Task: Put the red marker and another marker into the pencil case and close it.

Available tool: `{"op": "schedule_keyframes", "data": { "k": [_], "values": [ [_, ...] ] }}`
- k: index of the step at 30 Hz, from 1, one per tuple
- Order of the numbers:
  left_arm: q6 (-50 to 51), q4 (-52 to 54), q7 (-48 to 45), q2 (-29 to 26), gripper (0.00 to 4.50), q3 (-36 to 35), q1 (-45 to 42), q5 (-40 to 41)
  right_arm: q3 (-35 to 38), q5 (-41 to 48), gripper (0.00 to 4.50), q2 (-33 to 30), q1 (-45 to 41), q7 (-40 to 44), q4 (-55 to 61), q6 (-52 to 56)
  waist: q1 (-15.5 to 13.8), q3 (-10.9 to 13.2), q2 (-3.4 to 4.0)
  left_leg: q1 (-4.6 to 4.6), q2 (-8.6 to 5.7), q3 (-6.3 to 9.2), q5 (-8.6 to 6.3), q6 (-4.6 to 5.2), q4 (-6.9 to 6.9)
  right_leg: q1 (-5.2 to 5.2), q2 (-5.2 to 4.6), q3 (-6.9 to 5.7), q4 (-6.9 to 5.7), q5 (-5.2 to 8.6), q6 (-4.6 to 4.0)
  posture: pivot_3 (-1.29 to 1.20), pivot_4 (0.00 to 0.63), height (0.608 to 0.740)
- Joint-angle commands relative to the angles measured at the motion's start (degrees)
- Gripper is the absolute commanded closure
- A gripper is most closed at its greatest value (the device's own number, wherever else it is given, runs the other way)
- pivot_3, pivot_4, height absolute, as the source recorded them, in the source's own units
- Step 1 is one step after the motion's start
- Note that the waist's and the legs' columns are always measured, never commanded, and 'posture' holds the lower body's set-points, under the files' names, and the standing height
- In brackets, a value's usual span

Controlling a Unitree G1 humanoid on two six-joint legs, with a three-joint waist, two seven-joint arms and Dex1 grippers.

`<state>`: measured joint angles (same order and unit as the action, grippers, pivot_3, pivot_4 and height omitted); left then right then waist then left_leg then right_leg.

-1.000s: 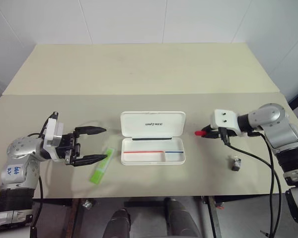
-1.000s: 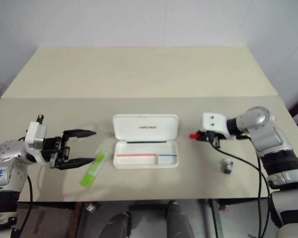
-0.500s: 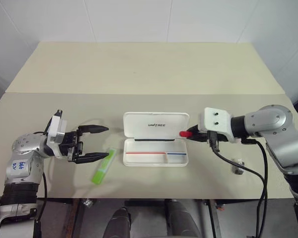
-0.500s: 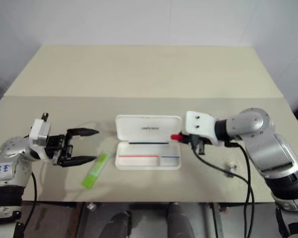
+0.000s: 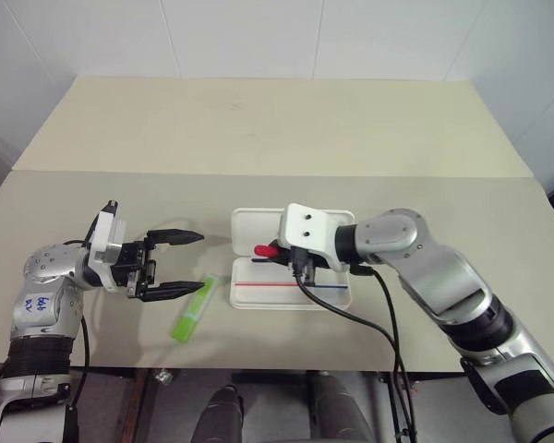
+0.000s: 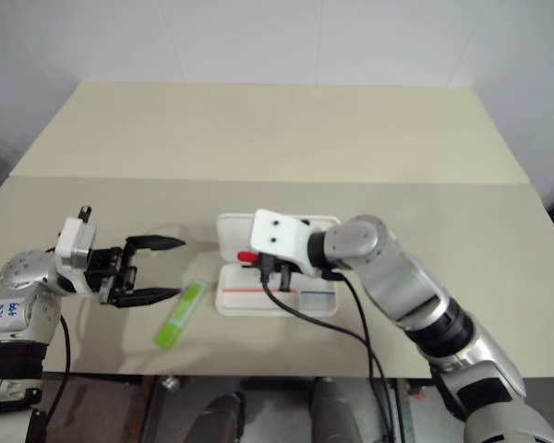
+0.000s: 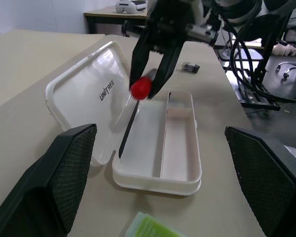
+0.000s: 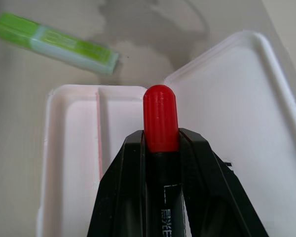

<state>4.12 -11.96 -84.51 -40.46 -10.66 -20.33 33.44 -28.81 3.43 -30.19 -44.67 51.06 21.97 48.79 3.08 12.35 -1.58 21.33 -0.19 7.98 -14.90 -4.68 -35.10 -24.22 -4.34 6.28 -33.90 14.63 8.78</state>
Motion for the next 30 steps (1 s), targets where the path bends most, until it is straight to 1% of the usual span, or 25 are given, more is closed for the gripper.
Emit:
{"op": "schedule_keyframes", "data": {
  "k": [1,3,7,13,15,17,21,23,24,25,30],
  "values": [
    [-0.13,2.14,0.43,-0.66,0.00,-1.48,0.90,0.60,-1.19,-1.34,3.91,0.41,-1.36,-0.57,0.12,-1.54,0.02,0.00,0.00,0.05,0.00,-0.01,0.00,0.00,0.01,-0.06,0.00,0.00,-0.01,-0.08,0.15,0.00,0.150,0.740],
    [-0.10,2.52,0.68,-0.71,0.00,-1.55,1.24,0.64,-2.24,-1.87,3.91,0.23,-1.35,-0.13,-0.14,-2.14,0.02,0.00,-0.01,0.19,0.00,0.00,0.00,0.00,0.01,-0.26,0.00,0.00,-0.10,-0.09,0.16,0.00,0.150,0.740],
    [-0.02,3.00,1.04,-0.70,0.00,-1.52,1.59,0.70,-3.59,-2.45,3.91,0.33,-1.72,0.56,-0.70,-2.54,0.17,-0.01,-0.02,0.19,0.00,-0.01,0.00,0.00,0.02,-0.27,0.00,0.00,-0.12,-0.09,0.16,0.00,0.150,0.740],
    [0.41,3.58,1.55,-0.69,0.00,-1.47,2.06,0.78,-3.62,-1.98,3.91,0.92,-1.55,1.21,1.03,-2.27,0.15,-0.01,-0.02,0.19,0.01,-0.01,0.00,0.00,0.02,-0.27,0.01,0.00,-0.14,-0.08,0.15,0.00,0.150,0.740],
    [0.57,3.65,1.77,-0.61,0.00,-1.40,2.01,0.72,-3.78,-2.51,3.15,1.21,-1.77,0.79,0.70,-2.64,0.13,-0.01,-0.02,0.19,0.01,-0.01,0.00,0.00,0.02,-0.27,0.01,-0.01,-0.13,-0.08,0.15,0.00,0.150,0.740],
    [0.79,3.69,2.00,-0.58,0.00,-1.33,1.99,0.68,-3.66,-2.62,2.56,1.37,-2.01,0.74,0.69,-2.94,0.18,-0.01,-0.02,0.19,0.01,-0.01,0.00,0.00,0.02,-0.28,0.01,-0.01,-0.13,-0.08,0.15,0.00,0.150,0.740],
    [1.24,3.87,2.45,-0.59,0.00,-1.20,2.01,0.64,-3.10,-2.41,1.05,0.82,-2.15,1.19,1.12,-3.10,0.14,-0.01,-0.02,0.19,0.01,-0.01,0.00,0.00,0.02,-0.28,0.01,-0.01,-0.14,-0.08,0.15,0.00,0.150,0.740],
    [1.88,4.39,3.26,-0.60,0.00,-1.23,2.27,0.67,-2.22,-1.47,0.46,0.24,-1.93,1.93,2.07,-3.13,0.13,-0.01,-0.02,0.20,0.01,-0.01,0.00,0.00,0.02,-0.28,0.01,0.00,-0.13,-0.09,0.15,0.00,0.150,0.740],
    [2.31,4.82,3.83,-0.61,0.00,-1.28,2.54,0.68,-1.46,-0.59,0.09,-0.04,-1.65,2.50,2.89,-3.05,0.14,-0.01,-0.02,0.20,0.01,-0.01,0.00,0.00,0.02,-0.28,0.01,0.00,-0.13,-0.08,0.15,0.00,0.150,0.740],
    [2.92,5.41,4.63,-0.63,0.00,-1.38,2.94,0.69,-0.35,0.67,0.04,-0.30,-1.25,3.21,3.91,-3.07,0.16,-0.01,-0.02,0.20,0.01,-0.01,0.00,0.00,0.02,-0.28,0.01,0.00,-0.13,-0.08,0.16,0.00,0.150,0.740],
    [6.68,9.29,10.13,-0.64,0.00,-2.49,5.37,1.10,5.88,8.15,0.04,-3.16,2.46,7.69,9.16,-4.32,0.06,-0.01,-0.03,0.20,0.02,-0.01,-0.01,0.02,0.04,-0.26,0.00,-0.01,-0.11,-0.08,0.16,0.00,0.150,0.740]
  ]
}}
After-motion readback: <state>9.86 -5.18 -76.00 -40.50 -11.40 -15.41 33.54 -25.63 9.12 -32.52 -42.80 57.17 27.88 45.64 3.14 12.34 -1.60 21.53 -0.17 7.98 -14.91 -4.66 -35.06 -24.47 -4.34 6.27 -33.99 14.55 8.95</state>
